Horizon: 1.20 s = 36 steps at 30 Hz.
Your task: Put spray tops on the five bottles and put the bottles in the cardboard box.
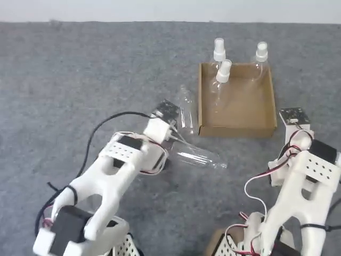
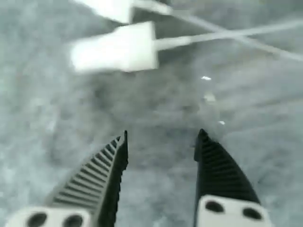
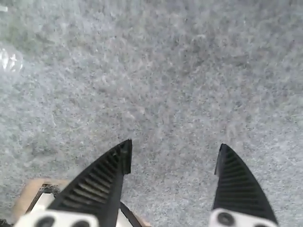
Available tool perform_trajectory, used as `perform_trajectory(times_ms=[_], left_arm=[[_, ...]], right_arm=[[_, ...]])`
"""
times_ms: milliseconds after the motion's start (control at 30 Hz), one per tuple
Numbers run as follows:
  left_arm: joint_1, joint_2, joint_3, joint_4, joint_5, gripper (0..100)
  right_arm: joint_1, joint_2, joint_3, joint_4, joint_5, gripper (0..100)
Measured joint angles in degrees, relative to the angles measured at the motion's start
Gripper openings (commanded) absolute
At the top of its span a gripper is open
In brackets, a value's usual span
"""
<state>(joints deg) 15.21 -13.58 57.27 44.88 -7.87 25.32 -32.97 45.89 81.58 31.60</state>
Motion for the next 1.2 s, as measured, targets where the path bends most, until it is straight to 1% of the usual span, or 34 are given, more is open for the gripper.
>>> perform_trajectory(times_ms=[333, 467, 500, 633, 733, 1000, 1100, 1200], left_arm=[[13.01, 0.35, -3.52, 1.49, 6.07, 21], [18.20, 0.35, -7.38, 5.27, 8.44, 21], [18.46, 0.35, -8.35, 6.59, 8.62, 21], [15.91, 0.35, -13.01, 12.31, 8.79, 21], [11.60, 0.35, -16.26, 15.21, 8.44, 21], [0.35, 0.35, -18.20, 16.53, 5.19, 21], [-0.62, 0.35, -18.20, 16.53, 5.01, 21], [1.58, 0.35, -15.38, 14.15, 5.01, 21]], right_arm=[[0.00, 0.00, 0.00, 0.26, 0.00, 23.5], [0.09, 0.00, 0.00, 0.26, 0.00, 23.5], [0.18, 0.00, 0.00, 0.26, 0.00, 23.5], [0.35, 0.00, 0.00, 0.26, 0.00, 23.5], [0.35, 0.00, 0.00, 0.26, 0.00, 23.5], [0.35, 0.00, 0.00, 0.26, 0.00, 23.5], [0.35, 0.00, 0.00, 0.26, 0.00, 23.5], [0.35, 0.00, 0.00, 0.26, 0.00, 23.5]])
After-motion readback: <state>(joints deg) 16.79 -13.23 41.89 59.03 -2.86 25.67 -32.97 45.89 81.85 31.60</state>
